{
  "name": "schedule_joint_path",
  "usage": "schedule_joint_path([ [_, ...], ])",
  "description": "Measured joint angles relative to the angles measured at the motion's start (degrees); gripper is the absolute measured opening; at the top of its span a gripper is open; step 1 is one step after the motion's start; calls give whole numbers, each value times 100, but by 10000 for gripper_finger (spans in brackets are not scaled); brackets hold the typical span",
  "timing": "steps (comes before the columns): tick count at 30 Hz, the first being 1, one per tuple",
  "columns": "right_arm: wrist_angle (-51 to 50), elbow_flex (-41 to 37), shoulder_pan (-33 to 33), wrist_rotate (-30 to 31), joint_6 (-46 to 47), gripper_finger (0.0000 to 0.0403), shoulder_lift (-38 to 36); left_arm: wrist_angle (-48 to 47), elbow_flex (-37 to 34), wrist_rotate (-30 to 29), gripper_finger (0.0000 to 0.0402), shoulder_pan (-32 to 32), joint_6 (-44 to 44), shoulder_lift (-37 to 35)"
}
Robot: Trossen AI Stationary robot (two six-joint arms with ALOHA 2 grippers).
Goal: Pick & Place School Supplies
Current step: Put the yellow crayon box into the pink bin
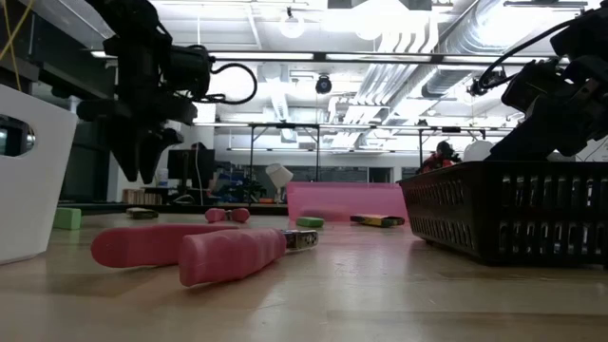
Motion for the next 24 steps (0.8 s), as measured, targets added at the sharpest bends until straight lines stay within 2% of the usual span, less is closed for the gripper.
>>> schedule_joint_path([
  [5,0,0,-1,-1,0,110,-1,-163,2,11,163,119,449,0],
  [9,0,0,0,0,0,110,0,-232,2,222,163,728,740,-2],
  [13,2,0,0,0,0,110,-2,-232,2,470,163,1181,1595,-2],
  [19,2,0,0,-2,0,110,-2,-203,2,271,163,1249,2814,-2],
  [24,1,0,-2,0,0,110,-2,-55,2,272,163,1247,3117,4],
])
